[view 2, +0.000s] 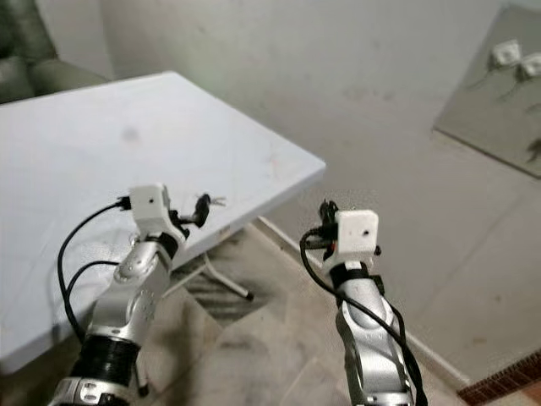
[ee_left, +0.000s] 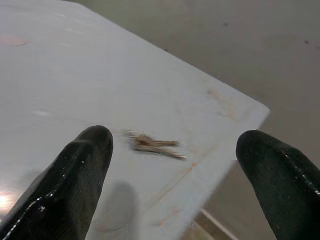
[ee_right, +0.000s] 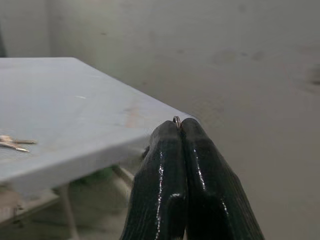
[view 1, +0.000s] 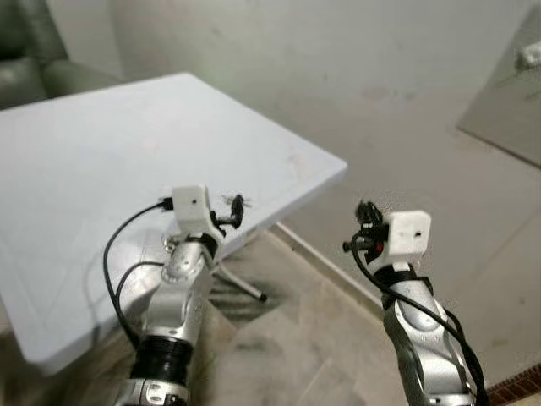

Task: Hang keys on a hook

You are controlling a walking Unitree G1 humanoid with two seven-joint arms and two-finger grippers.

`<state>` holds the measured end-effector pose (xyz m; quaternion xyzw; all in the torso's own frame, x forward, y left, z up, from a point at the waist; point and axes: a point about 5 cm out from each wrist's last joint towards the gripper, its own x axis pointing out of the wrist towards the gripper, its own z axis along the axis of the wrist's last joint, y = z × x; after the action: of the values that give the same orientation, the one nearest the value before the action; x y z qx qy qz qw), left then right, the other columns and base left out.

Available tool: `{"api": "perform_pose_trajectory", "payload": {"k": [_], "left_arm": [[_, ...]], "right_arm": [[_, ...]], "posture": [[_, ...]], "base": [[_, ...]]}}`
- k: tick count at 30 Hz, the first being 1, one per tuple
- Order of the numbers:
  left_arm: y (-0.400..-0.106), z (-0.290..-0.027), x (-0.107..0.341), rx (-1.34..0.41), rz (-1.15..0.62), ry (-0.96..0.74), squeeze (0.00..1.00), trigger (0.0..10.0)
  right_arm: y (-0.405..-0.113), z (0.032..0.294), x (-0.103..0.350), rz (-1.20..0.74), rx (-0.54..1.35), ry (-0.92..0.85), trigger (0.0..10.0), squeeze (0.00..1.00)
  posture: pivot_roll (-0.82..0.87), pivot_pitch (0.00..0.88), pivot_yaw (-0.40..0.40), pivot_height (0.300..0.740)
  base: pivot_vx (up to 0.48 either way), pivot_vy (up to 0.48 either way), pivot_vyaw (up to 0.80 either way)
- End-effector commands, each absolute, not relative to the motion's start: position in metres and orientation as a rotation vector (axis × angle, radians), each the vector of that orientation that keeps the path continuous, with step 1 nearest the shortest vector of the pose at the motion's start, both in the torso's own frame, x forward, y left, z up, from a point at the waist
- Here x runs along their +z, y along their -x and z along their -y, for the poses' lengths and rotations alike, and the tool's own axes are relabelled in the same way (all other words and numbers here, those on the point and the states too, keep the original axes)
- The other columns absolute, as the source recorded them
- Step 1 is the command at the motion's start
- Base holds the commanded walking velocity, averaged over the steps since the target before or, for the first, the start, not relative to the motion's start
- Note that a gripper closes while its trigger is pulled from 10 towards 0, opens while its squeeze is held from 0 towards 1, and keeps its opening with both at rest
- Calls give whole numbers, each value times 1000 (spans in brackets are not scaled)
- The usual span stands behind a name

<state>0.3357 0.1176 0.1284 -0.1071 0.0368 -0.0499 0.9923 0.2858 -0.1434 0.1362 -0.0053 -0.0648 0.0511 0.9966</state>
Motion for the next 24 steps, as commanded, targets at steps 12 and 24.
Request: {"api": "perform_pose_trajectory", "payload": {"k": [12, 24], "left_arm": [[-334, -104, 132, -128, -66, 197, 0, 10000], [-335, -100, 135, -144, -38, 155, 0, 10000]], "right_arm": [[-287, 152, 139, 137, 63, 24, 10000, 0], [-288, 155, 142, 146, 46, 31, 10000, 0]], "posture": [[60, 0, -66, 740], [50, 0, -67, 740]], "base": [[0, 0, -721], [0, 0, -719]]}}
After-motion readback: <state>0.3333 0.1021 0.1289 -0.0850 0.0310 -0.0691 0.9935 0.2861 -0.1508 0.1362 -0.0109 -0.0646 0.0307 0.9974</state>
